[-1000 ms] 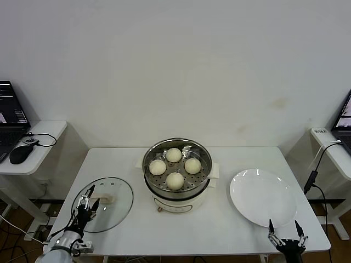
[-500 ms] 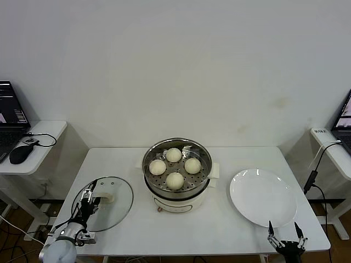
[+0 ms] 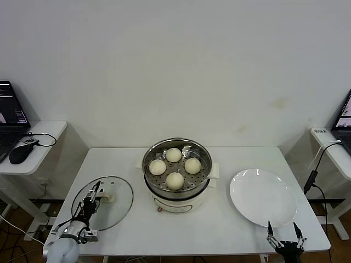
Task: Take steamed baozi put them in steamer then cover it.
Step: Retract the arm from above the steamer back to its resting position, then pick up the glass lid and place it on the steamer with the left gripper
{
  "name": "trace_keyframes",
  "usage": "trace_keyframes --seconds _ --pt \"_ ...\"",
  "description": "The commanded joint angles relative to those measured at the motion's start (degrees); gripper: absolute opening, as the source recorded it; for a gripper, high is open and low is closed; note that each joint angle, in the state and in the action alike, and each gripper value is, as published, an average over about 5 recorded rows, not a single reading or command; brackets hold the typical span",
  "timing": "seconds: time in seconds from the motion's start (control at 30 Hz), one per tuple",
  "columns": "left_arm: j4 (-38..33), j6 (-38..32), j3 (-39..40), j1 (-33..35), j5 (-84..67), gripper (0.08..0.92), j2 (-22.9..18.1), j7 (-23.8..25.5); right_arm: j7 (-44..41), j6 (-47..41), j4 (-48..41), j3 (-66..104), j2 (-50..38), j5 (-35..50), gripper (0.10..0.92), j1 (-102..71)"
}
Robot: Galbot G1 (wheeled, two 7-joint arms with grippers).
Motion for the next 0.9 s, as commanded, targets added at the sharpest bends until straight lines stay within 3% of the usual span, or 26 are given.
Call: trace_keyframes --seconds 0.03,0.23,0.43,0.67,0.9 --pt "2.6 -0.5 -0.1 -0.8 0.4 0.472 -0.2 -1.9 0.0 0.0 0.0 0.0 -0.1 -0.1 0.823 0.0" --pt "2.0 -1.3 -1.2 -0.2 -0.1 0.298 -0.3 -4.7 -0.2 -0.2 0.2 -0.2 -0.4 -0.1 0.823 -0.1" --pt "-6.7 1.2 -3.7 4.8 -2.0 0.146 0.9 -4.9 -0.3 -0.3 0.1 -1.0 -0.9 -0.3 0.823 0.0" --pt "-21.4 9.7 -7.7 13.9 -7.4 0.129 3.9 0.8 -0.4 -0.1 0.5 -2.1 -1.6 -1.1 0.823 0.1" --pt "-33.6 17.2 -9.5 15.4 -11.8 0.129 5.0 7.4 -0.3 0.3 1.4 -3.4 -2.1 -2.3 0.822 -0.6"
